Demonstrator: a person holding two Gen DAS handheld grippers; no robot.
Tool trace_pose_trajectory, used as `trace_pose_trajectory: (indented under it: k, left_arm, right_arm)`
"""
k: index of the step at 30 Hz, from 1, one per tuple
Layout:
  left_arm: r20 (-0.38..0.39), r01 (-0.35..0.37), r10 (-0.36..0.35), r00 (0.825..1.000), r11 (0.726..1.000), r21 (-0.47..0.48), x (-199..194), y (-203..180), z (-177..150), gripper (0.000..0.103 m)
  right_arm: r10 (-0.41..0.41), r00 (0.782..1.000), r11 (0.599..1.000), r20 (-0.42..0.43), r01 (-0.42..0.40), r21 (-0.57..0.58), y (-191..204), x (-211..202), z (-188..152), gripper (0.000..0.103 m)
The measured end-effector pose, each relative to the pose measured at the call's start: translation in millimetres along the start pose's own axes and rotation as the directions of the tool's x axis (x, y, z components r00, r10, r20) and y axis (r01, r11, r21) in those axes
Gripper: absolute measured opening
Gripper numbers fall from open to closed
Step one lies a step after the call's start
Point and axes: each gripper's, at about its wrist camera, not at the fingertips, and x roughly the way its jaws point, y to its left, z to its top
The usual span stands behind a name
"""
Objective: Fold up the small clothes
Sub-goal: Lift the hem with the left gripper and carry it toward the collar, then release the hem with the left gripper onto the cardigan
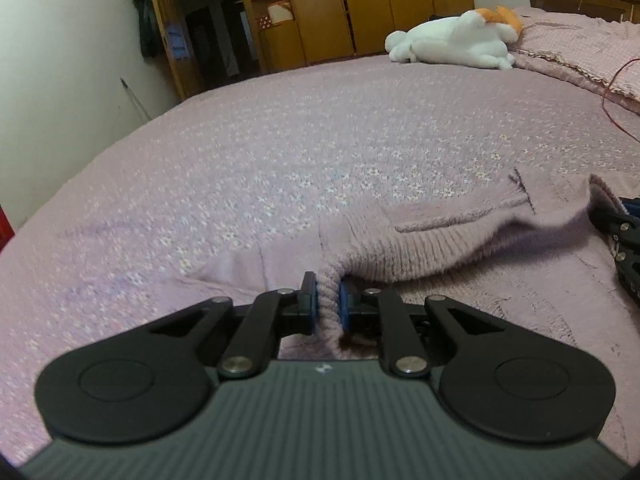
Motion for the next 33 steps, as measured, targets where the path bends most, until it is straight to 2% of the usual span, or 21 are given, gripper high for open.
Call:
trace_pose_trajectory:
  k: [3,5,6,7,8,9,11,13,14,17,20,24,27,31,33]
  left_arm:
    - [-0.005,-0.007,0.007,1.0,1.0,0.01,-1.2,-1.7,1.6,0.02]
    - [-0.012,-0.03,0.03,0.999,0.999,0.014,-3.5,-0.3,3.9,0.04]
    - [-0.02,-0.034,0.034,0.999,0.999,0.007,-6.2,2.7,5.1,0.047]
    - [-0.026,-0.027,0.027,0.999,1.0,-0.002,-9.4,5.6,5.6,0.048]
    - [-0.035,-0.008,0.007,0.999,1.0,-0.014,-13.8,9.8,6.8,0.048]
    - [-0.041,0.012,-0.013,0.999,1.0,-0.022,-17.3,11.6,8.9,0.049]
    - [-0.04,0.04,-0.041,0.998,0.999,-0.031,-29.1,16.6,11.8,0.049]
    - [-0.029,0.044,-0.045,0.999,0.999,-0.031,-42.5,19.5,12.0,0.059]
    - [-0.021,0.043,-0.043,0.999,0.999,-0.027,-50.3,20.3,10.9,0.066]
    - [-0.014,0.036,-0.036,0.999,0.999,0.009,-68.3,19.2,8.4,0.067]
    - [-0.015,0.007,-0.006,1.0,0.999,0.035,-79.1,13.7,6.7,0.067]
    - [-0.028,0.0,0.002,1.0,0.996,0.088,-86.8,2.9,2.1,0.067]
    - [-0.055,0.015,-0.009,0.998,0.994,0.11,-86.9,-3.3,-2.8,0.067]
    - [-0.072,0.037,-0.026,0.997,0.987,0.155,-89.1,-8.1,-11.5,0.067]
    - [-0.066,0.034,-0.021,0.998,0.98,0.195,-90.8,-13.1,-16.4,0.067]
  right_arm:
    - [0.008,1.0,1.0,-0.006,-0.008,-0.004,6.3,-8.7,-1.7,0.019]
    - [0.017,1.0,1.0,-0.012,-0.017,0.009,6.7,-14.7,-0.1,0.03]
    - [0.027,1.0,0.999,-0.014,-0.027,0.025,6.7,-24.5,0.1,0.041]
    - [0.043,0.999,0.998,-0.012,-0.042,0.044,1.4,-24.6,1.1,0.049]
    - [0.06,0.998,0.996,-0.006,-0.059,0.066,-3.0,-28.7,1.6,0.063]
    - [0.074,0.997,0.993,0.004,-0.074,0.089,-8.4,-34.4,1.5,0.072]
    - [0.092,0.996,0.989,0.019,-0.093,0.113,-14.7,-42.7,2.8,0.074]
    - [0.116,0.993,0.986,0.028,-0.118,0.115,-22.8,-50.9,5.7,0.077]
    - [0.133,0.991,0.985,0.03,-0.135,0.107,-26.4,-54.7,7.4,0.083]
    - [0.163,0.985,0.986,0.06,-0.165,0.033,-33.4,-70.7,8.6,0.093]
    - [0.159,0.986,0.987,0.043,-0.158,-0.03,-40.4,-76.3,7.6,0.094]
    - [0.232,0.972,0.971,-0.036,-0.234,-0.056,-46.2,-81.8,3.0,0.094]
    - [0.288,0.957,0.953,-0.036,-0.29,-0.089,-42.1,-86.3,-4.6,0.094]
    - [0.252,0.967,0.961,-0.044,-0.256,-0.106,-38.0,-76.1,-11.3,0.094]
    - [0.206,0.977,0.969,-0.058,-0.212,-0.13,-37.4,-66.4,-18.9,0.101]
